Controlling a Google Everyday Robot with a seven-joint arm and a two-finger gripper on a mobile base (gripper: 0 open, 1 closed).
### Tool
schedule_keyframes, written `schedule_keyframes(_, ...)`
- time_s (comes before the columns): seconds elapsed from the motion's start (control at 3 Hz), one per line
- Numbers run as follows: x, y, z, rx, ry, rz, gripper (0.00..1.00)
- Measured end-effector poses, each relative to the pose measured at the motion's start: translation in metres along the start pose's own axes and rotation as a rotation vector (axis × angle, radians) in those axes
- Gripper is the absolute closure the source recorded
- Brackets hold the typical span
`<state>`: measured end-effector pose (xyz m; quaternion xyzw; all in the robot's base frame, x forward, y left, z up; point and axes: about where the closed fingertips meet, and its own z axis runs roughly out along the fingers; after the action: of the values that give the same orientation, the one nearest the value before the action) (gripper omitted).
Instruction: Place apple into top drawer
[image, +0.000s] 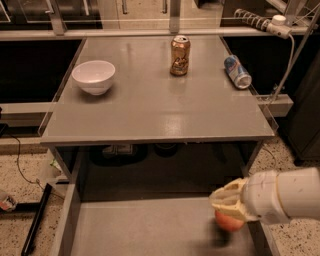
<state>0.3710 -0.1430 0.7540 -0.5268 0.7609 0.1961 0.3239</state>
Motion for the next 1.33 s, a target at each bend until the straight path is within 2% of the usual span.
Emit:
schedule_keyframes(0.33,0.047,0.003,0.056,-0.020,0.067,0.057,1.00)
schedule_keyframes(0.67,0.069,-0.007,0.086,-0.011,0.096,0.091,1.00)
schedule_keyframes(1.0,0.068,-0.009,0.088,-0.005,0.095,0.091,0.82)
schedule_keyframes(1.33,0.068,-0.009,0.088,-0.005,0.095,0.091,0.59)
